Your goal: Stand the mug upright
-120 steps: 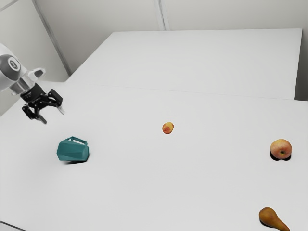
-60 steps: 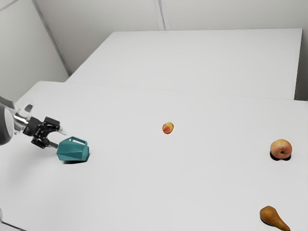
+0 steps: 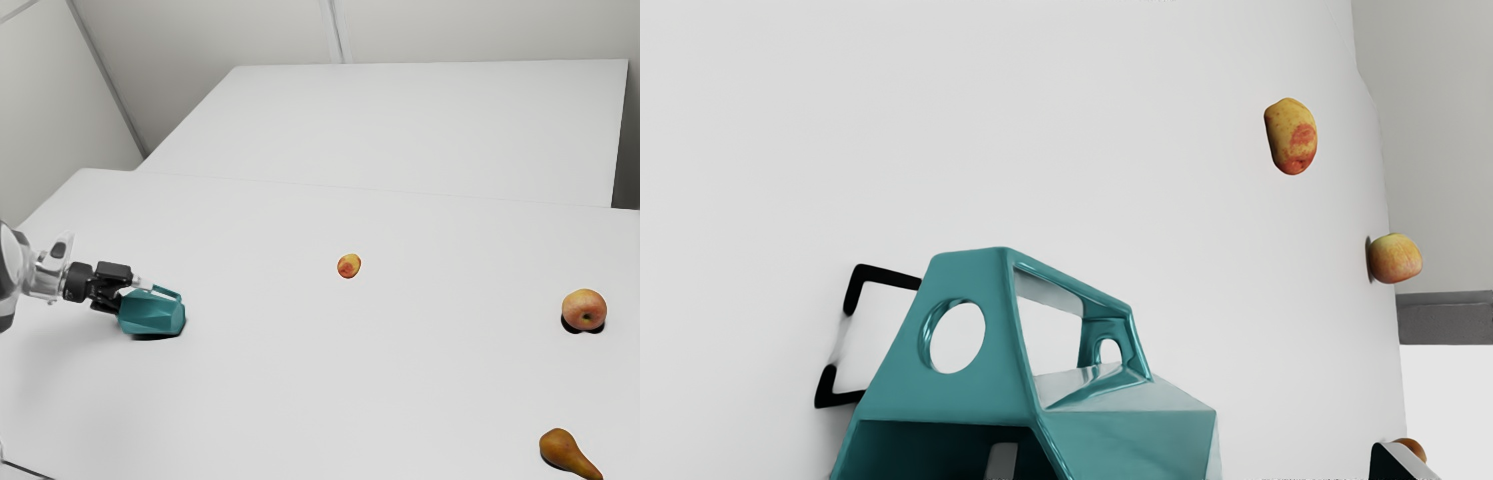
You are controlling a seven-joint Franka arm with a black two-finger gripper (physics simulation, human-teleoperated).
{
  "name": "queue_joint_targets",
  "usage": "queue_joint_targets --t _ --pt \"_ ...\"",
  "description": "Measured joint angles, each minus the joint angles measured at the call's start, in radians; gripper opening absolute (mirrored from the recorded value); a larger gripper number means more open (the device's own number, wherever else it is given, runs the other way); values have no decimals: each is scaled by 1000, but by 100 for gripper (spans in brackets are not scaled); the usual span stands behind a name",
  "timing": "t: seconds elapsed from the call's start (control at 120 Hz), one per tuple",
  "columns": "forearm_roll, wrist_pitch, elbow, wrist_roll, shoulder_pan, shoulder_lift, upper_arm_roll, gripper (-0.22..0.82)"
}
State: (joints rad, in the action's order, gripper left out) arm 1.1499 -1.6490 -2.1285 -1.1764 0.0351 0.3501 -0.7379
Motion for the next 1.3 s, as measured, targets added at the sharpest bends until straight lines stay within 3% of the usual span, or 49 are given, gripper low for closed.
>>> queue_joint_targets --t 0.15,0.283,0.5,0.708,0.808,0.958,1.117,1.3 --pt "6 7 -11 -66 0 -6 -1 15" --pt "7 9 -17 -112 0 -5 -7 -2" --pt "5 7 -15 -166 -11 -41 -19 -12" --pt "-41 -47 32 -182 -151 -169 -18 -14" --pt "-188 -125 103 -157 -224 -217 78 -16" --pt "-656 -315 130 -53 -352 -251 242 -16" --pt "-1003 -459 75 121 -406 -253 311 -17" --pt "-1138 -624 -31 319 -406 -243 341 -17"
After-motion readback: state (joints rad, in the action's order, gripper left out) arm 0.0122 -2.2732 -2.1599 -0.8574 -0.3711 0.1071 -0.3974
